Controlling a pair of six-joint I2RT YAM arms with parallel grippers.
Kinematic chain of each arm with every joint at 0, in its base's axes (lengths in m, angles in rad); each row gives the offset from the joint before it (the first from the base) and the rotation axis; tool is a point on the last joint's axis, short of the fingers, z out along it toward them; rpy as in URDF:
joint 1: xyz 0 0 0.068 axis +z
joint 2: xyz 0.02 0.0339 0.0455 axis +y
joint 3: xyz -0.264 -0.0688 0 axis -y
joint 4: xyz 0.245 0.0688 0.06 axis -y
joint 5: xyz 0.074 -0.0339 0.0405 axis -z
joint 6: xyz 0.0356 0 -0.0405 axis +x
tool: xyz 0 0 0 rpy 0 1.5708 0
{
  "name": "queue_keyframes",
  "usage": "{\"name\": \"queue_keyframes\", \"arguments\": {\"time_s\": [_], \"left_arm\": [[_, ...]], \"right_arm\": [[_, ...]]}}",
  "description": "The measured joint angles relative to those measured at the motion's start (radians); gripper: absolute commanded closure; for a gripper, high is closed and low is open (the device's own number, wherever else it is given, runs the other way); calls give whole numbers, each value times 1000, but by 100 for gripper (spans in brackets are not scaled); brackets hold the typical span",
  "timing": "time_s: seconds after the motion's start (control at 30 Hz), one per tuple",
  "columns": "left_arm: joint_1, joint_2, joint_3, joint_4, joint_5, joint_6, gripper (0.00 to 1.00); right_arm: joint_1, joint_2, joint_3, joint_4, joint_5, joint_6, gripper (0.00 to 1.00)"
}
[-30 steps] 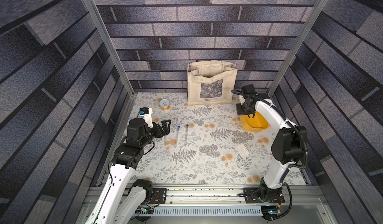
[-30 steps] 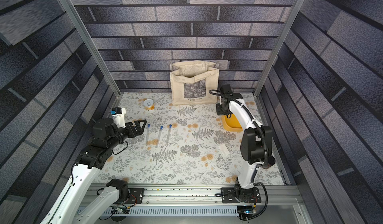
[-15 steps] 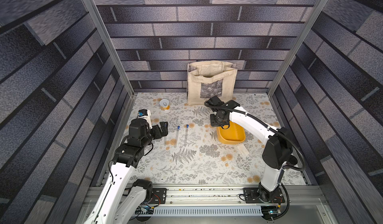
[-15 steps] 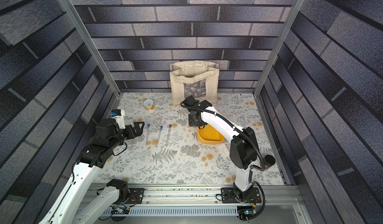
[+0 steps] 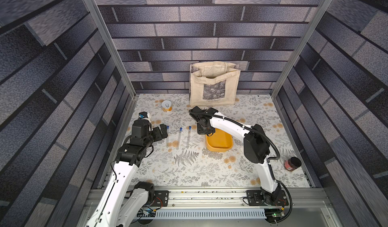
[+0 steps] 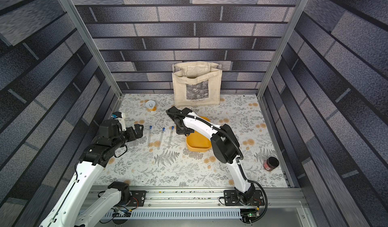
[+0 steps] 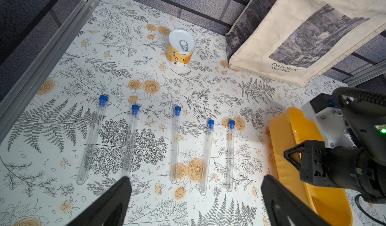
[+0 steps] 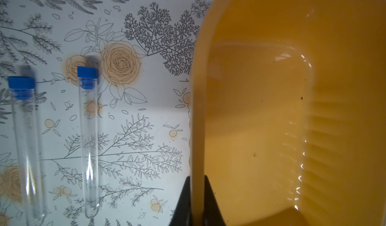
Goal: Wipe the exteriors of test tubes
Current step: Place the storage box at the center of the board.
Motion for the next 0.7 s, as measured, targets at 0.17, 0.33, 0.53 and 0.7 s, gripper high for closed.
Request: {"name": "queue_keyframes", "arguments": {"time_s": [0.17, 0.33, 0.53, 0.7], "left_arm": [[12, 10, 0, 0, 7, 0, 0], [12, 12, 0, 0, 13, 0, 0], [24, 14, 0, 0, 29, 0, 0], [25, 25, 0, 0, 34, 0, 0]], "right_arm": [[15, 23, 11, 0, -5, 26, 100], [48, 29, 18, 0, -14, 53, 100], [89, 29, 16, 7, -30, 86, 100], [111, 29, -6, 18, -40, 105, 100]]}}
